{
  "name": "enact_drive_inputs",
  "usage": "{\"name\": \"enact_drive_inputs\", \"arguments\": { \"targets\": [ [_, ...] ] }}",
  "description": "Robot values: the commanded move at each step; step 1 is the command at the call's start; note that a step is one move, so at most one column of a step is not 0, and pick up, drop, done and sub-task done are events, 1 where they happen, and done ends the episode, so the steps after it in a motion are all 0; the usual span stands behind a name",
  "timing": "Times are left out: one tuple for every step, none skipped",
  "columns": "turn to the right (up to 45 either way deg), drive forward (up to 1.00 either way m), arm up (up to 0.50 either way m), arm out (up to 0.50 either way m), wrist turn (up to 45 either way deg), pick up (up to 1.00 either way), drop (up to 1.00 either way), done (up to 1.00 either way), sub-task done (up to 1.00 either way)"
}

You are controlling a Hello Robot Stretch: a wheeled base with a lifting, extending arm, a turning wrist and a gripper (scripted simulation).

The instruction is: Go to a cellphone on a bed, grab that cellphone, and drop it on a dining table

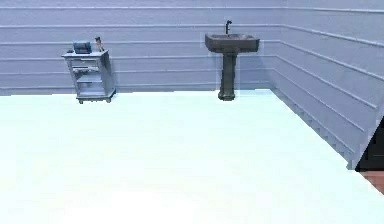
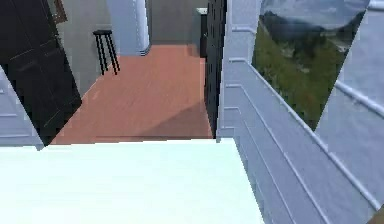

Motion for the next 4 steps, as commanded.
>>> {"name": "enact_drive_inputs", "arguments": {
  "targets": [
    [45.0, 0.0, 0.0, 0.0, 0.0, 0.0, 0.0, 0.0, 0.0],
    [33.0, 0.0, 0.0, 0.0, 0.0, 0.0, 0.0, 0.0, 0.0],
    [0.0, 1.0, 0.0, 0.0, 0.0, 0.0, 0.0, 0.0, 0.0],
    [0.0, 0.35, 0.0, 0.0, 0.0, 0.0, 0.0, 0.0, 0.0]
  ]
}}
